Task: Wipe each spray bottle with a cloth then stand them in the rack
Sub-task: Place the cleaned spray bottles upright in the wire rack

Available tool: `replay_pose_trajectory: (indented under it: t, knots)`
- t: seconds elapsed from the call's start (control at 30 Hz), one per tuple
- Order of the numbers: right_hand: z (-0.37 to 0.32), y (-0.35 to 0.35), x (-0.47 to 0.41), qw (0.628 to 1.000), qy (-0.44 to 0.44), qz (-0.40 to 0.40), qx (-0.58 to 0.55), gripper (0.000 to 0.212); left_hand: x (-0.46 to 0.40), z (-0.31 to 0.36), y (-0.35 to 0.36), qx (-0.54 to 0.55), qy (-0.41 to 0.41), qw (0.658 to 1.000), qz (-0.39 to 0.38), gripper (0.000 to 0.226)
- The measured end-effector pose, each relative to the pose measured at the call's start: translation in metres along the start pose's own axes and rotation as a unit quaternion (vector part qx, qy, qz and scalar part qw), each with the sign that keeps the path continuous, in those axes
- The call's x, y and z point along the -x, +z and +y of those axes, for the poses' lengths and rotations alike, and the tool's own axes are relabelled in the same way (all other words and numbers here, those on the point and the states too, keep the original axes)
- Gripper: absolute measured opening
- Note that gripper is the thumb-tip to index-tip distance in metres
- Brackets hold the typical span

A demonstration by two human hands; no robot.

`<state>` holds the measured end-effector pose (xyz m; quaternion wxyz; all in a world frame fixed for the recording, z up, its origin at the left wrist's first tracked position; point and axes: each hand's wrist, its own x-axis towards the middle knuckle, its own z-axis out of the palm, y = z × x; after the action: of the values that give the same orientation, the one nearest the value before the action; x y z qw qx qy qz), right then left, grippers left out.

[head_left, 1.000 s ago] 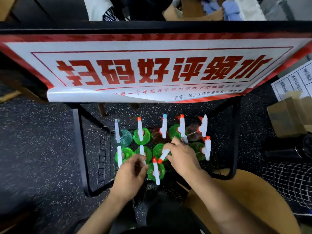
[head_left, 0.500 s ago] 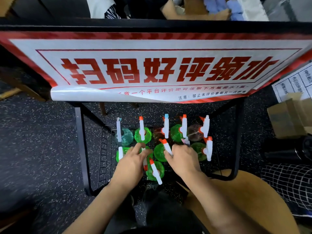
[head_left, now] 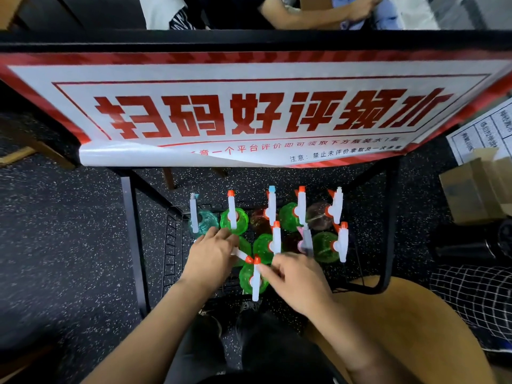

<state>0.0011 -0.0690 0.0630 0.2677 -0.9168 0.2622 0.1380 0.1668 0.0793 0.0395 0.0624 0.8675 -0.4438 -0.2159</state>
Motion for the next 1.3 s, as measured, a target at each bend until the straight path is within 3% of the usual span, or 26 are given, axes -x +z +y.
replay_pose_trajectory:
  t: [0.2, 0.4, 0.6, 0.8, 0.9, 0.93, 1.0, 1.07, 1.17, 1.3]
  knots:
    - [0.003, 0.035, 0.012, 0.994, 0.066, -0.076, -0.045, 0.072, -0.001, 0.009, 0.003, 0.0, -0.036, 0.999, 0.011, 0.038]
    - [-0.006, 0.042, 0.011, 0.983, 0.103, -0.077, -0.129, 0.049, -0.005, 0.016, 0.003, 0.133, -0.141, 0.981, -0.006, 0.034]
    - [-0.009, 0.042, 0.011, 0.984, 0.093, -0.078, -0.127, 0.043, -0.014, 0.022, 0.001, 0.181, -0.209, 0.961, -0.027, 0.033]
    - [-0.013, 0.024, 0.012, 0.993, 0.082, -0.039, -0.077, 0.053, -0.001, 0.009, -0.018, 0.177, -0.181, 0.967, 0.03, 0.038]
    - [-0.015, 0.012, 0.005, 0.994, 0.076, 0.028, -0.074, 0.049, 0.015, -0.02, -0.029, 0.202, -0.116, 0.967, 0.107, 0.017]
    - [-0.015, 0.01, 0.003, 0.993, 0.071, 0.046, -0.079, 0.045, 0.02, -0.032, -0.029, 0.186, -0.078, 0.972, 0.117, 0.027]
    - [-0.017, 0.009, -0.005, 0.992, 0.064, 0.075, -0.075, 0.04, 0.027, -0.054, -0.025, 0.114, -0.006, 0.989, 0.097, 0.054]
    - [-0.018, 0.007, -0.013, 0.992, 0.059, 0.09, -0.071, 0.037, 0.031, -0.065, -0.017, 0.041, 0.032, 0.996, 0.07, 0.064]
    - [-0.023, 0.002, -0.021, 0.994, 0.043, 0.087, -0.057, 0.034, 0.033, -0.067, -0.009, 0.008, 0.023, 0.999, 0.026, 0.06]
    - [-0.032, 0.001, -0.024, 0.995, 0.028, 0.072, -0.067, 0.032, 0.032, -0.069, -0.005, 0.025, 0.001, 0.999, 0.025, 0.046]
